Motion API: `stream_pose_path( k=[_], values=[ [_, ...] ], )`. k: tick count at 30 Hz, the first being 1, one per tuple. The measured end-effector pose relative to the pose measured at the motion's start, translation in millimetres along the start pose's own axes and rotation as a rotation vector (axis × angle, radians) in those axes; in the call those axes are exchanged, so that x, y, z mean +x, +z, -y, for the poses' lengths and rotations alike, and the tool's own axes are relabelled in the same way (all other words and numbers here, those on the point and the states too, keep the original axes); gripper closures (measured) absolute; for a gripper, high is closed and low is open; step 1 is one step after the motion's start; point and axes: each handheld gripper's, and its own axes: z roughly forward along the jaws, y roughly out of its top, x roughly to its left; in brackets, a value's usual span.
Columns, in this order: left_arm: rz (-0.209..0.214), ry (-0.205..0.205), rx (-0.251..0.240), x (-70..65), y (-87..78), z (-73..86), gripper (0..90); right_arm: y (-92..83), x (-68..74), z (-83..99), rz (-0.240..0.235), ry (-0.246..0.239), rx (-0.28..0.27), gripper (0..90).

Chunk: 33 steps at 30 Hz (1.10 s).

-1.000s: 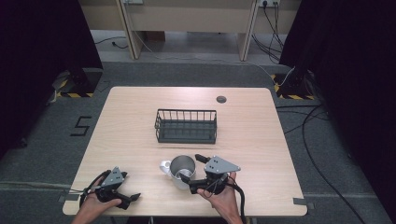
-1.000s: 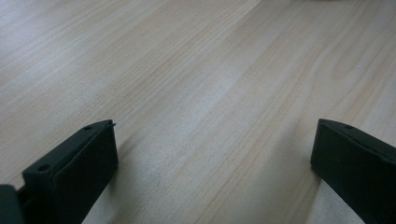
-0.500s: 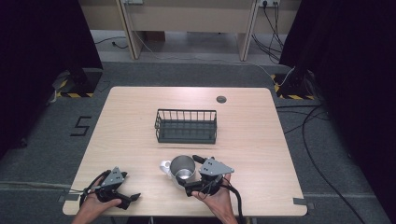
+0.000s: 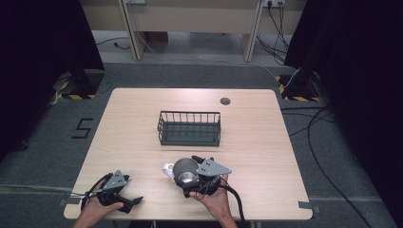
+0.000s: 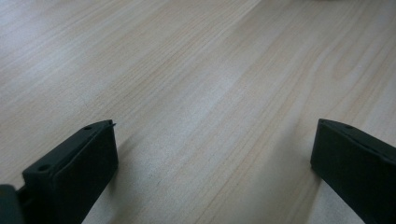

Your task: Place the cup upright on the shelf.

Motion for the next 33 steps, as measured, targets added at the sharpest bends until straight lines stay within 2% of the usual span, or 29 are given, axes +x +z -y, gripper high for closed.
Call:
stream_pose_path(
  k=[12,16,33],
  values=[
    [0.0,0.001,0.001,0.1,-0.1,0.0,0.0,1.5,-2.7,-1.1,-0.022,-0.002,-0.006,5.7],
    [0.0,0.001,0.001,0.1,-0.1,0.0,0.0,-1.0,-6.6,-3.9,-0.005,0.0,-0.014,5.9],
    [0.0,0.0,0.0,0.1,0.0,0.0,0.0,-14.2,-21.7,-49.0,0.012,-0.051,-0.038,6.1]
  ],
)
